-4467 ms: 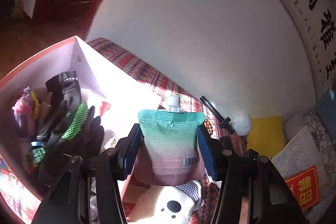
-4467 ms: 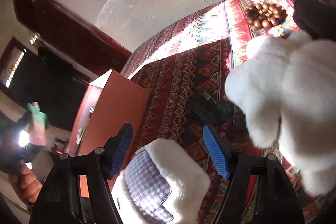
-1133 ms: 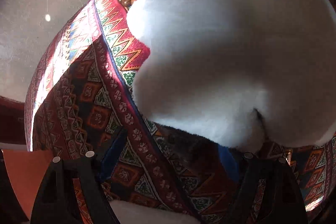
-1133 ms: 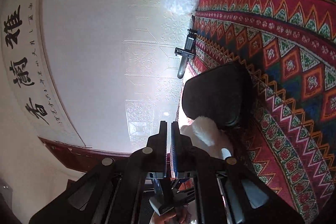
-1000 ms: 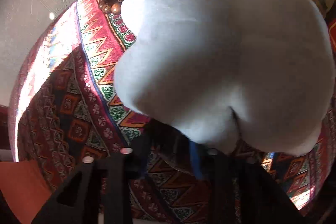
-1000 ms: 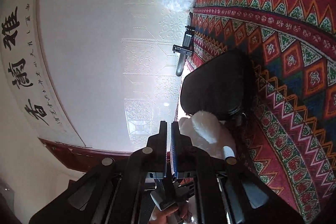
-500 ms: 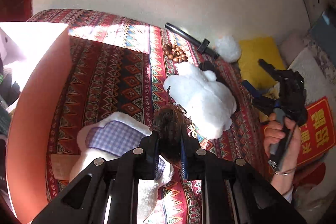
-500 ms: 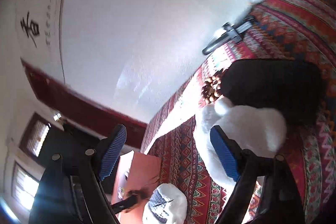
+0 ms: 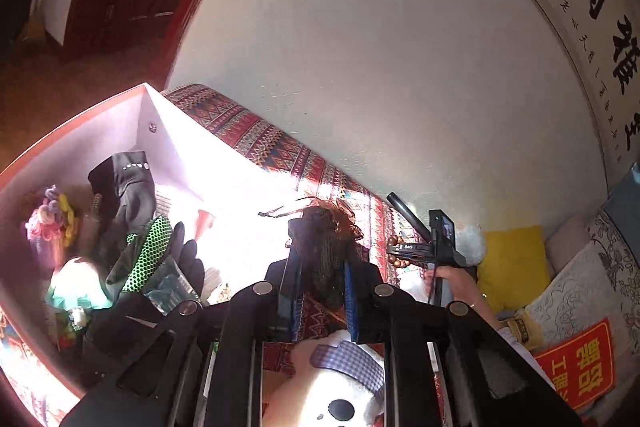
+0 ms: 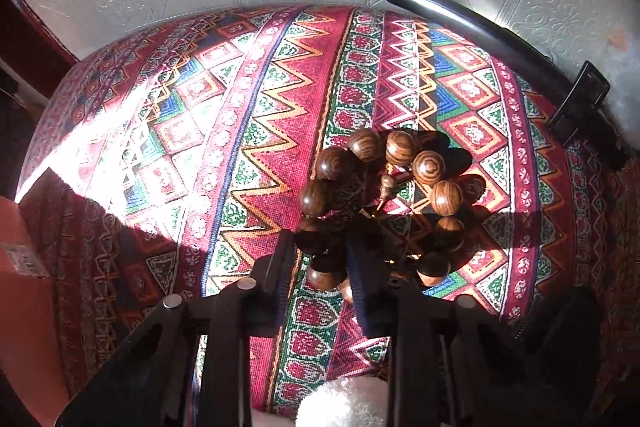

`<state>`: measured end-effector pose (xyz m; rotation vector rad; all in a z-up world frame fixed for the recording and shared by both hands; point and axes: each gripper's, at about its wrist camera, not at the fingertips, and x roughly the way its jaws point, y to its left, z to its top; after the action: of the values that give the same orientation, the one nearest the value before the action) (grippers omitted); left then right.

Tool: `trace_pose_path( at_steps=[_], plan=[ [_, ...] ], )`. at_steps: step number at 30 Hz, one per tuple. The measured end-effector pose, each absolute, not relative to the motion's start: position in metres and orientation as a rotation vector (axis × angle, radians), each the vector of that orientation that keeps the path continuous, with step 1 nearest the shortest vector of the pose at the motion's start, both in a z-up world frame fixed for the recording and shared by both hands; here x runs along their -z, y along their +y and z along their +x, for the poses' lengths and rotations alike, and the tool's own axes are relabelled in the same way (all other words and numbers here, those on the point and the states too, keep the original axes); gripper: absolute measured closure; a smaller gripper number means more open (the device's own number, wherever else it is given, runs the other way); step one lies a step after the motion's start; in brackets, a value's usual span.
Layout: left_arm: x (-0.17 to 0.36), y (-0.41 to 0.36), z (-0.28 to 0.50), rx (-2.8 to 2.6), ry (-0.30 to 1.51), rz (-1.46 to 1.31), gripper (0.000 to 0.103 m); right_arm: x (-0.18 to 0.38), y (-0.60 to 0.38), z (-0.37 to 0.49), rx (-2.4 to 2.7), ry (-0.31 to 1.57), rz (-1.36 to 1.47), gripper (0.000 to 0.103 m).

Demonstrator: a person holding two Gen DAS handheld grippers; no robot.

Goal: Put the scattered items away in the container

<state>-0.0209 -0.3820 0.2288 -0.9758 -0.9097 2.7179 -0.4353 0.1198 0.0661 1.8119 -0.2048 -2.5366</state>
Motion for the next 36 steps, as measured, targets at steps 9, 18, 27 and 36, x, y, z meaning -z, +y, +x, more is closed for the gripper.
trace_pose_path(
  at_steps=[9,18,27,36],
  plan=[
    [-0.242,-0.448,0.034,-2.931,-0.964,-0.847,0.09,-0.23,0.043,-0.34,2.432,-0.239,1.393,0.086],
    [-0.214,-0.479,0.029,-2.901,-0.973,-0.996,0.074,-0.333,-0.171,-0.291,2.202,-0.084,1.105,0.084],
    [-0.229,-0.505,0.065,-2.991,-1.036,-0.831,0.023,-0.322,-0.18,-0.278,2.362,0.052,1.127,0.038],
    [-0.231,-0.48,0.055,-2.977,-0.972,-0.871,0.023,-0.157,0.001,-0.364,2.639,0.27,1.844,0.038]
  ],
)
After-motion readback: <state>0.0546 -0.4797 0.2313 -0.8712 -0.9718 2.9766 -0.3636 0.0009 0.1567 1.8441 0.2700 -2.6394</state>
